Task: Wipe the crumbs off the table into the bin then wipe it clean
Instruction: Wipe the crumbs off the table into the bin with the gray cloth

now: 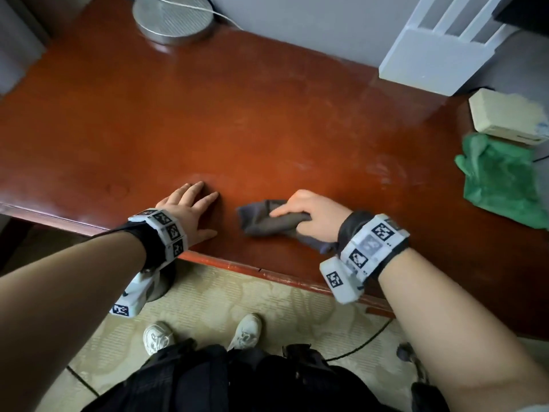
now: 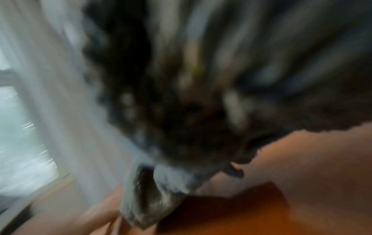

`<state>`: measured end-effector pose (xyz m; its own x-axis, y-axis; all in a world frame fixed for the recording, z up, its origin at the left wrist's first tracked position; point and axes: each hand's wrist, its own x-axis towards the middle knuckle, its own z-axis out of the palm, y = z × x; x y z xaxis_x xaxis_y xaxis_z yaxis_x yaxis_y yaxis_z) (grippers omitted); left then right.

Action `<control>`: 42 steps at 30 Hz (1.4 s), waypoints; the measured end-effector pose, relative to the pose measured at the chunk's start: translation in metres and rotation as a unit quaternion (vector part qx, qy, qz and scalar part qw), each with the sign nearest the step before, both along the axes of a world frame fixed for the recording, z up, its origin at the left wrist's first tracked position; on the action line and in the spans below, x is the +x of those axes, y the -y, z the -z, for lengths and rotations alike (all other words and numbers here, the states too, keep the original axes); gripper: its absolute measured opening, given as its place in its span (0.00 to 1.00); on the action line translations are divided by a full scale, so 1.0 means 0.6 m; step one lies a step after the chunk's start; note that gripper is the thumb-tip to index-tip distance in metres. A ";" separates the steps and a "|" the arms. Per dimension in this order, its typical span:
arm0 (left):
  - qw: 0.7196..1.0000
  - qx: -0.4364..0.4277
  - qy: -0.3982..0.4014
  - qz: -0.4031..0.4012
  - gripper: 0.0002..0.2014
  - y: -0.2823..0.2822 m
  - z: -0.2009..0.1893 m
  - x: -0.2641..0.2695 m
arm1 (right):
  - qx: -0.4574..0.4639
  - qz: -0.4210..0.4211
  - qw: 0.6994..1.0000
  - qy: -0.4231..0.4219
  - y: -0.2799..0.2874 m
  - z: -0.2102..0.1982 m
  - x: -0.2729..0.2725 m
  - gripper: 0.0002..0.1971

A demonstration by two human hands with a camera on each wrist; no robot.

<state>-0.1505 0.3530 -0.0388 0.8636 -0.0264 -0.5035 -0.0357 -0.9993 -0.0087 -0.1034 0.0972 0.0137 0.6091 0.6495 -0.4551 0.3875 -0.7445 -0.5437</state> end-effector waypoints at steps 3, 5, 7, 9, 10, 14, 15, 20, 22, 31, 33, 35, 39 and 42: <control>1.000 0.004 -0.016 0.001 0.41 0.001 -0.003 0.002 | 0.018 0.249 0.961 0.122 0.070 -0.009 0.054 0.26; 1.000 0.012 -0.021 0.002 0.41 0.002 -0.005 0.003 | -0.046 0.394 0.904 0.160 0.113 0.008 0.081 0.25; 0.999 0.021 -0.028 0.004 0.41 0.004 -0.006 0.006 | -0.124 0.435 0.881 0.141 0.128 0.033 0.091 0.24; 0.999 0.022 -0.032 0.002 0.41 0.004 -0.007 0.007 | -0.144 0.404 0.895 0.123 0.111 0.056 0.076 0.25; 0.999 0.022 -0.032 0.001 0.41 0.005 -0.008 0.007 | -0.136 0.363 0.912 0.131 0.093 0.062 0.060 0.26; 0.999 0.018 -0.026 0.000 0.41 0.005 -0.010 0.006 | -0.040 0.084 0.993 0.073 -0.001 0.055 -0.023 0.28; 0.999 0.022 -0.026 0.003 0.41 0.005 -0.013 0.009 | -0.030 0.020 0.999 0.027 -0.020 0.047 -0.040 0.28; 1.000 0.001 -0.025 -0.004 0.34 0.004 -0.049 0.024 | 0.014 0.030 0.999 0.003 -0.046 0.003 -0.069 0.26; 0.998 -0.054 -0.011 -0.023 0.34 0.007 -0.065 0.023 | 0.044 0.075 0.996 0.025 -0.047 -0.018 -0.065 0.27; 0.968 -0.239 0.075 0.001 0.35 -0.008 -0.169 -0.013 | 0.031 0.108 0.986 0.125 -0.096 -0.111 -0.086 0.30; 0.962 -0.258 0.087 0.008 0.30 -0.018 -0.190 -0.022 | 0.031 0.105 0.983 0.144 -0.109 -0.127 -0.097 0.28; 0.953 -0.282 0.106 0.000 0.27 -0.026 -0.208 -0.034 | 0.030 0.112 0.980 0.159 -0.120 -0.136 -0.104 0.26; 0.929 -0.345 0.130 -0.012 0.28 -0.042 -0.230 -0.059 | 0.030 0.116 0.973 0.197 -0.139 -0.152 -0.124 0.22; 0.916 -0.379 0.130 0.010 0.33 -0.052 -0.247 -0.075 | 0.042 0.149 0.967 0.201 -0.144 -0.167 -0.144 0.21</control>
